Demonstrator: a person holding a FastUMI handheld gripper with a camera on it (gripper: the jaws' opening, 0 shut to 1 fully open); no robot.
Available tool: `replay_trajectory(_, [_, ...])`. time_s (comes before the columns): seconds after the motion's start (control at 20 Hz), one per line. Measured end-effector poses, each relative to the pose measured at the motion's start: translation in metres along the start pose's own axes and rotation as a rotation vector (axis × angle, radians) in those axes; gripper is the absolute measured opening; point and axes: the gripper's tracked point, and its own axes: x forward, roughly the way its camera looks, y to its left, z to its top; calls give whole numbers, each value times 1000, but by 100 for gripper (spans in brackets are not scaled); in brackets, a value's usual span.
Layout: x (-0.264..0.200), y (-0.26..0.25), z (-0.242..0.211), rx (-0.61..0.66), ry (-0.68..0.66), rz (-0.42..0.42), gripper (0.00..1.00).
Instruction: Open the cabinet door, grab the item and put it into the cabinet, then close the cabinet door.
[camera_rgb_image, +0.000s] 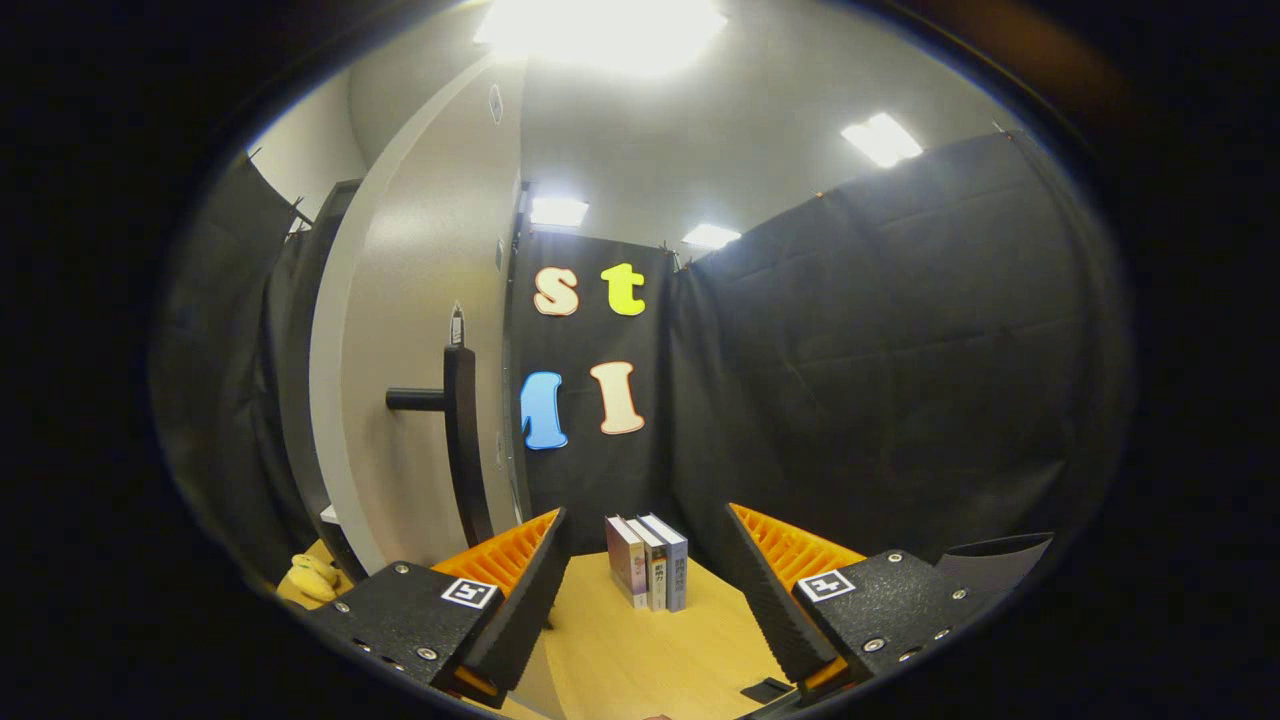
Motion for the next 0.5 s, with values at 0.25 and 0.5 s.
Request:
replay_trajectory(0.25, [-2,28,2,12,-4,67,93])
replay_trajectory(0.5, [-1,53,3,22,-7,119,93])
